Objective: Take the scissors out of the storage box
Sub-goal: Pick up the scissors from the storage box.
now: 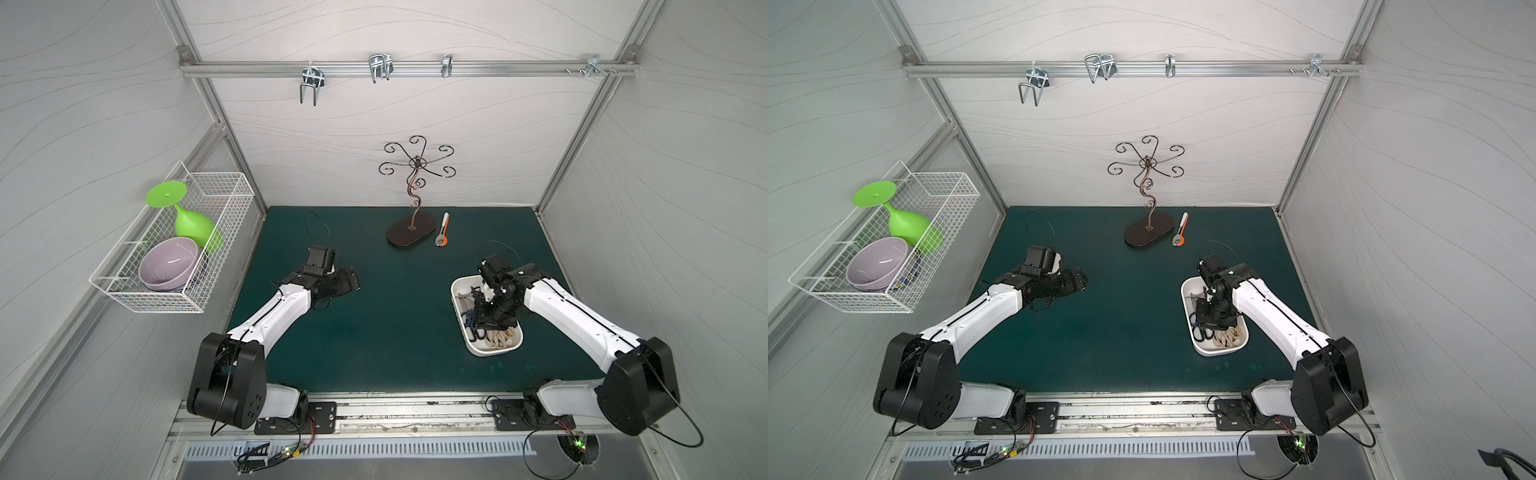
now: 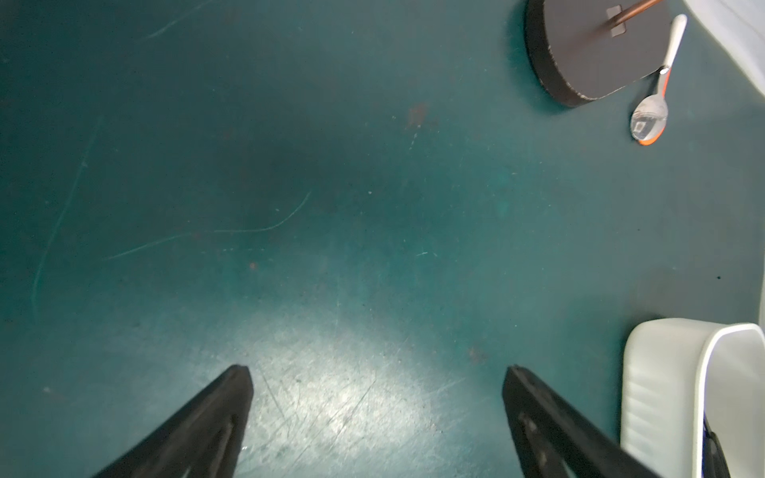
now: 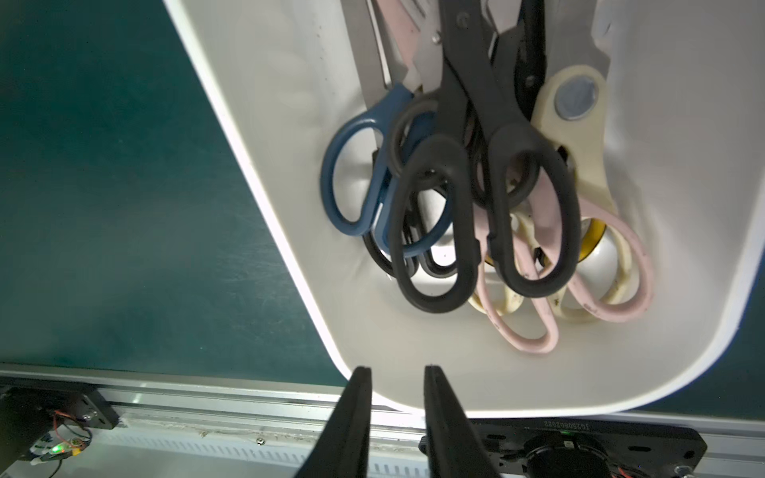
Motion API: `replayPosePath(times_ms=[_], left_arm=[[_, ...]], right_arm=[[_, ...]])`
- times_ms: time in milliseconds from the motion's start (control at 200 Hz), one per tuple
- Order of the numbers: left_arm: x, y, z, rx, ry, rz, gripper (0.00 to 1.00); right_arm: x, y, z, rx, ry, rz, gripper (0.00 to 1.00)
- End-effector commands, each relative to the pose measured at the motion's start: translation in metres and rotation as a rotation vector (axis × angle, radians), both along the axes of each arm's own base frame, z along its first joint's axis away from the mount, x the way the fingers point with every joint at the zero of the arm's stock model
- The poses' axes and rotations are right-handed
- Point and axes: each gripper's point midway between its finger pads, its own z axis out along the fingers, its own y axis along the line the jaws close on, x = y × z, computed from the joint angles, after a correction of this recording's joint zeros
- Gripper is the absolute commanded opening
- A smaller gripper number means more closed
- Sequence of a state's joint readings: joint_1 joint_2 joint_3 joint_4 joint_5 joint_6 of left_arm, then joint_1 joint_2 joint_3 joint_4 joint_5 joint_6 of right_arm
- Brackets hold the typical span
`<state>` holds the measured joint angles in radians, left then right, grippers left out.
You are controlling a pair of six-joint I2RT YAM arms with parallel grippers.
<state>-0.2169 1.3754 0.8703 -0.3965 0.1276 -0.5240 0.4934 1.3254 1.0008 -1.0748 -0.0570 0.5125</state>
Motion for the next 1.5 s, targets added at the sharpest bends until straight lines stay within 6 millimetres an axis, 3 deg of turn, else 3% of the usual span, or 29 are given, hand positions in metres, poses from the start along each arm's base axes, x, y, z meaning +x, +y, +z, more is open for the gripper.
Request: replayPosePath(times_ms=[0,220,585,1195,1400,1495], left_arm=[[0.008,0.001,0.02,0.011,-0.032,-0.004,0.99],[0.012,-0.002,0.032,-0.004,-0.043,-0.014,0.99],[0.013,-0.001,0.029,-0.03,-0.027,-0.001,0.99],[0.013,-0.002,0.033,-0.063,-0.025,0.006,0.99],[0.012,-0.005,0.033,-0.076,-0.021,0.002,0.99],[0.014,-0.006,0.033,-0.086,-0.022,0.001,0.99]], right_arm=[[0.008,0.005,-0.005,0.003,-0.019,-0.018,0.27],[0.026,0.006,-0.007,-0.022,-0.071,-0.007,0.27],[0.04,0.007,-0.017,-0.039,-0.111,0.0,0.28],[0.036,0.003,-0.036,-0.07,-0.068,-0.001,0.27],[0.036,0.004,-0.031,-0.062,-0.077,-0.003,0.15],[0.037,0.004,-0.026,-0.057,-0.087,-0.004,0.14]])
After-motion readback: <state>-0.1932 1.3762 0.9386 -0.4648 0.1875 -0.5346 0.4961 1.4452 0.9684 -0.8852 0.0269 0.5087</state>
